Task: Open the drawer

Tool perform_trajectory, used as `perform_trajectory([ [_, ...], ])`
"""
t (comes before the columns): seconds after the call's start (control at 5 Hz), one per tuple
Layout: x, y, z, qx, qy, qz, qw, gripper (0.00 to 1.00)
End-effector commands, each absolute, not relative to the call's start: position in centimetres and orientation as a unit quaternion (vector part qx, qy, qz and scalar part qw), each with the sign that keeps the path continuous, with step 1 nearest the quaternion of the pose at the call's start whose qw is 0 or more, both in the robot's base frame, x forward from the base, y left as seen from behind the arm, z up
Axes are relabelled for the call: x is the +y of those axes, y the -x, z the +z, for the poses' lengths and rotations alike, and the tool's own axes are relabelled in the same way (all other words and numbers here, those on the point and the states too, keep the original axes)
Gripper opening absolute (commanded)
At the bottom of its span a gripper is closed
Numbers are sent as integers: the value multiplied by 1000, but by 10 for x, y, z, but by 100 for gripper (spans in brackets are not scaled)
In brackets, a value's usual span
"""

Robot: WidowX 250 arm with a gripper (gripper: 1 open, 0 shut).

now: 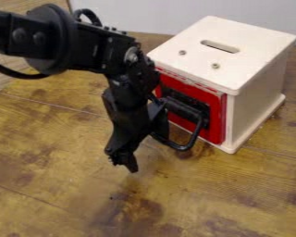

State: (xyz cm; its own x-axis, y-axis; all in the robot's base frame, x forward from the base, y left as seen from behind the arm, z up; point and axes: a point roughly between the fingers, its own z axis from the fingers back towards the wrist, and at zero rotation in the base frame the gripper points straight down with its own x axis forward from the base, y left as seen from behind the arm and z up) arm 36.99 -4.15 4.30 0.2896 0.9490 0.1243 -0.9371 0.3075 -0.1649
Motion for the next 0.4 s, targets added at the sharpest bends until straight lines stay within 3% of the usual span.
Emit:
perform_trajectory([
  [0.0, -34, -366, 51, -105, 13, 597, 795, 100],
  [0.2, -31, -366, 50, -109, 6, 602, 791, 100],
])
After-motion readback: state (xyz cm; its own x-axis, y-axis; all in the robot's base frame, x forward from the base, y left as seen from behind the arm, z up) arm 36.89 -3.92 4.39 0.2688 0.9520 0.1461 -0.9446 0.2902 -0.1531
